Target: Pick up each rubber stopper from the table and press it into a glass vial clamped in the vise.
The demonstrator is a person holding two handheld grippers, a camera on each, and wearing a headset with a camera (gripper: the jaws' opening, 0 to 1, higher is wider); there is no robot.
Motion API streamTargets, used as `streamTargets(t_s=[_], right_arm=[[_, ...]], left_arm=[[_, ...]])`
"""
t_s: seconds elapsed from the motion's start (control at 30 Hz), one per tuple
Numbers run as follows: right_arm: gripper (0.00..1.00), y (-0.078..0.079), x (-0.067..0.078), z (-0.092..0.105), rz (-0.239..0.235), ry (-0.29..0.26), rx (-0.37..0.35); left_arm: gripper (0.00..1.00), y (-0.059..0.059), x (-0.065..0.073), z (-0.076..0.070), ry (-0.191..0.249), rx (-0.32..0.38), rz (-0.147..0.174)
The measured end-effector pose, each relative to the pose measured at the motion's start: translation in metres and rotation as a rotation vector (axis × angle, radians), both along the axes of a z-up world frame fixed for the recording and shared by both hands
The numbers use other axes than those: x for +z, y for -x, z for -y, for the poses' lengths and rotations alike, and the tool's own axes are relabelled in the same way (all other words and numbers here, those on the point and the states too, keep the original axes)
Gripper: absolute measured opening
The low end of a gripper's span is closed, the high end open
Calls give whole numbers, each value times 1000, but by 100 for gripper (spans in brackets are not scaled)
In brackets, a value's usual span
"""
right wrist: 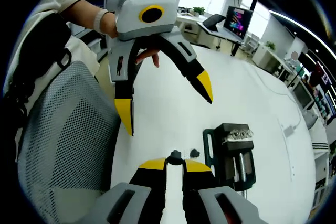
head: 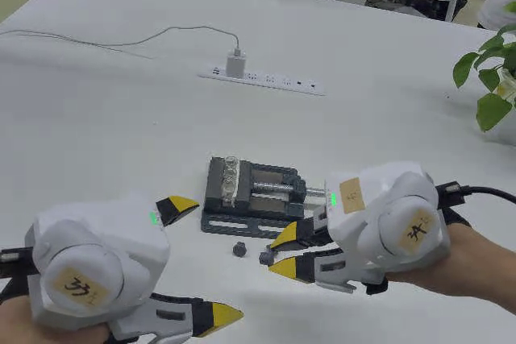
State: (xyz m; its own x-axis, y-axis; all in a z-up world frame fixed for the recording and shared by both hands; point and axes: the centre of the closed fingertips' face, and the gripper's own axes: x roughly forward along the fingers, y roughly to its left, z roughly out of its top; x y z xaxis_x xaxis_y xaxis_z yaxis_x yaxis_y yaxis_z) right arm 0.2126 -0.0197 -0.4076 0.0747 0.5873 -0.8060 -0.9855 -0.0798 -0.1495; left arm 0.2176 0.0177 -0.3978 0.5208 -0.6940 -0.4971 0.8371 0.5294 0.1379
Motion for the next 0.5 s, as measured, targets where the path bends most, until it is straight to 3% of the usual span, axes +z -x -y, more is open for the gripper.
streamTargets(t_s=[0.17,0.5], right_arm=[[6,6,2,2,-47,37,15],[6,8,6,3,-80,78,21]], left_arm=[[67,0,-1,9,-48,-55,37],[53,4,-7,26,-89,-148,48]])
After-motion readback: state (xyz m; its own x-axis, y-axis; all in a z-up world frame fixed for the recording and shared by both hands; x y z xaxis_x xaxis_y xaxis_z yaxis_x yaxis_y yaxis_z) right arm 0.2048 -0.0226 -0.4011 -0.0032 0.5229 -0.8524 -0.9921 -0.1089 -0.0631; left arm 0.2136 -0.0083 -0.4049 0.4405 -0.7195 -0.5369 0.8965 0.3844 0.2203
